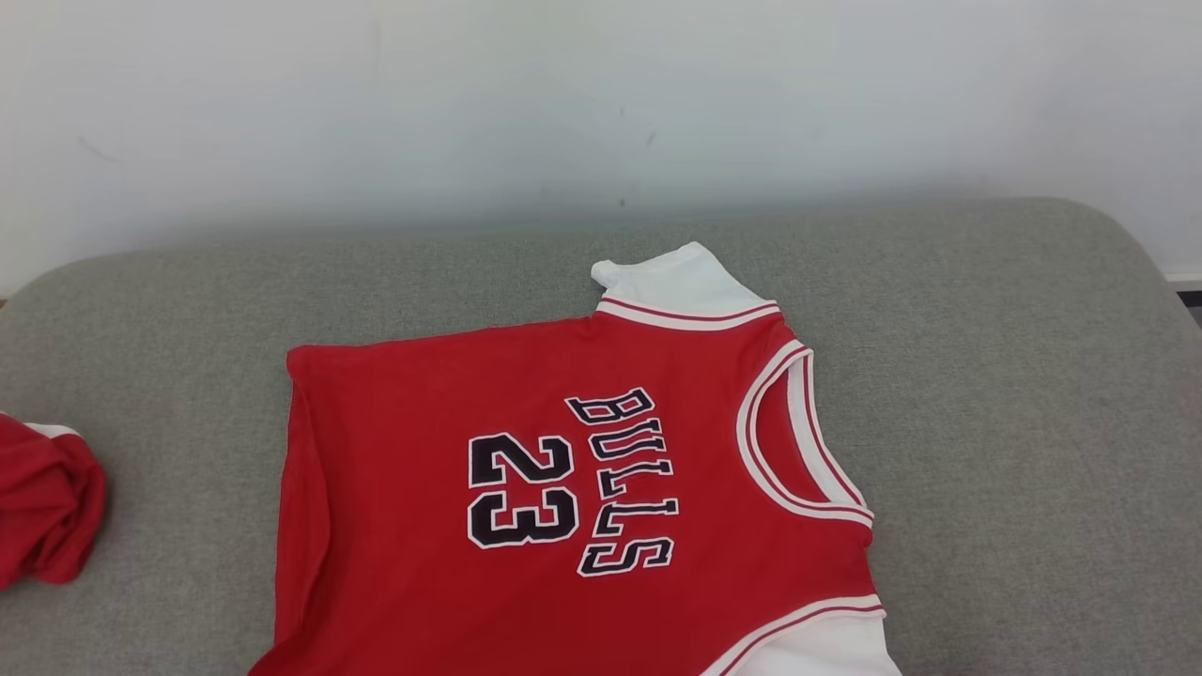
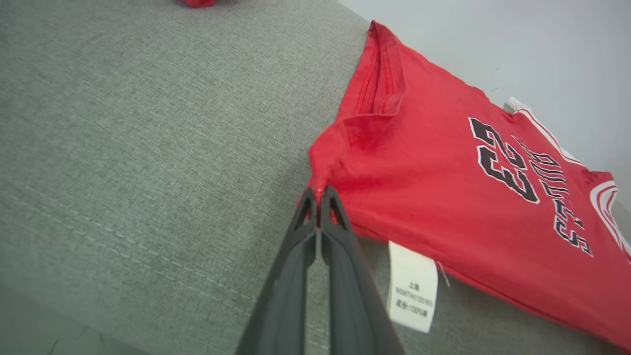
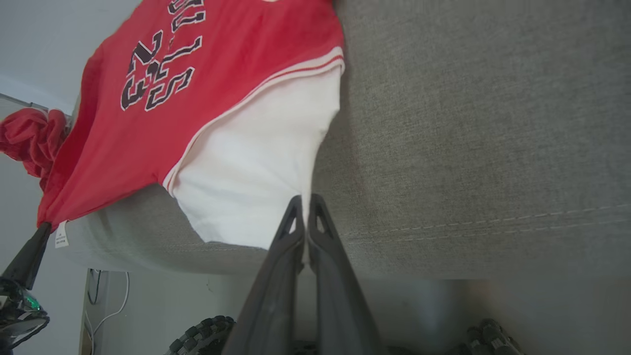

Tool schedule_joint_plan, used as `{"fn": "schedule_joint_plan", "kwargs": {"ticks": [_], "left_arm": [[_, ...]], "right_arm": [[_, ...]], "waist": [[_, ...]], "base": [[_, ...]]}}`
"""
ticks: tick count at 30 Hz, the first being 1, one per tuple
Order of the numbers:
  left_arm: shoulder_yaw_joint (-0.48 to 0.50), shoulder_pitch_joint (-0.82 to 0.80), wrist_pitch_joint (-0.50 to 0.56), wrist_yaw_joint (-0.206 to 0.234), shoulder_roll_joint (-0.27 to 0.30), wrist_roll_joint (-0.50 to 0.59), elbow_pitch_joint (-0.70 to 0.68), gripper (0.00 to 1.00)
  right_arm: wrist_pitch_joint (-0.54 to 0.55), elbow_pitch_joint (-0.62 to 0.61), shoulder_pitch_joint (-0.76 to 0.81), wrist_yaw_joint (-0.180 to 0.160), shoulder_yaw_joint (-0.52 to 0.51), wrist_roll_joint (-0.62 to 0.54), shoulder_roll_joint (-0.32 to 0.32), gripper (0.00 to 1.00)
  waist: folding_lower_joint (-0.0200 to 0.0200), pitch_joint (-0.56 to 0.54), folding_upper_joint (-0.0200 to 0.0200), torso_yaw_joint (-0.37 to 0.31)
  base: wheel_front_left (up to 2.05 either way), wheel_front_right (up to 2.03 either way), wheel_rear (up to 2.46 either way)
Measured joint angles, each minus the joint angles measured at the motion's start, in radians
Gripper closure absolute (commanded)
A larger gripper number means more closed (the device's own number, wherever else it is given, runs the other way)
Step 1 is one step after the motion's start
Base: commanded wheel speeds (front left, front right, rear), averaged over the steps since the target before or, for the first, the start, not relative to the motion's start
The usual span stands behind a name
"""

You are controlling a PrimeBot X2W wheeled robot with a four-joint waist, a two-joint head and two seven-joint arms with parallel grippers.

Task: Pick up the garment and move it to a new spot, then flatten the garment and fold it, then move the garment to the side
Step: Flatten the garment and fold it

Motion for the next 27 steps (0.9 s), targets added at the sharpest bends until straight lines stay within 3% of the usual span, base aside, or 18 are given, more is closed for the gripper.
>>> {"fn": "schedule_joint_plan", "kwargs": {"ticks": [8,15,22,27], "left_arm": [[0.034,-0.058,0.0,-0.022,-0.008,0.055,-0.045,1.0],[0.014,-0.171,0.005,-0.038,0.015,0.1,-0.045,1.0],[-0.005,-0.31,0.022,-0.05,0.039,0.113,0.054,1.0],[-0.015,-0.396,0.02,-0.067,0.05,0.127,0.168,1.0]], "right_arm": [[-0.085,-0.043,-0.071,0.0,-0.035,-0.005,0.038,1.0],[-0.066,-0.044,-0.206,0.0,-0.045,-0.046,0.087,1.0],[-0.061,0.09,-0.391,0.0,-0.052,-0.11,0.132,1.0],[-0.088,0.269,-0.54,0.0,-0.03,-0.123,0.154,1.0]], "waist": [[0.0001,0.012,0.0,0.005],[0.0001,0.029,0.0,0.007],[0.0002,0.057,0.0001,0.004],[0.0002,0.083,0.0001,-0.005]], "base": [[0.0,0.0,0.0],[0.0,0.0,0.0],[0.0,0.0,0.0],[0.0,0.0,0.0]]}}
